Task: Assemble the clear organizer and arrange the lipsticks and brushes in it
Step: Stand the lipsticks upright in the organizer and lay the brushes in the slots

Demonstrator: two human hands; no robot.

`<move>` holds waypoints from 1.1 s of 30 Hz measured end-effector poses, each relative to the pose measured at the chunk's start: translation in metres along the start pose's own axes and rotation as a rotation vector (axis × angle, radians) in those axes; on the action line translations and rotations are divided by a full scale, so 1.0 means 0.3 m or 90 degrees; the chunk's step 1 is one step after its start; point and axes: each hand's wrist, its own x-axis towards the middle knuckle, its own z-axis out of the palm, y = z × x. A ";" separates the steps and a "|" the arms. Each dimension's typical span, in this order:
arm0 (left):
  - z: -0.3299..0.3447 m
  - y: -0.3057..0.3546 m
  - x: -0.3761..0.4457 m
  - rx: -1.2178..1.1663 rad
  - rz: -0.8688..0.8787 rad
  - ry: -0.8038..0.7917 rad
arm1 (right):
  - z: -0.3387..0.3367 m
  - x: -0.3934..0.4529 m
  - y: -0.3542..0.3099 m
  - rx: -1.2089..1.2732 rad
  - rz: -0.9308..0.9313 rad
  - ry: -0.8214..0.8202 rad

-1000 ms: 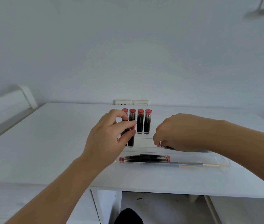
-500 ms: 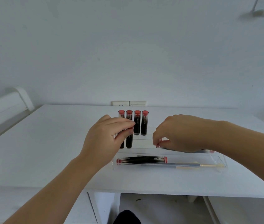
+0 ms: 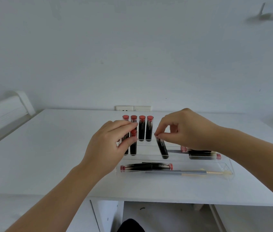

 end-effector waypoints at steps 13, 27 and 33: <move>0.006 -0.026 -0.016 -0.007 0.000 -0.005 | 0.144 -0.003 -0.014 0.140 0.070 0.207; 0.014 -0.042 -0.014 -0.004 0.025 0.008 | 0.203 0.018 -0.045 0.083 -0.008 0.265; 0.006 -0.037 -0.013 -0.008 0.018 0.022 | 0.211 0.015 -0.049 0.065 -0.042 0.288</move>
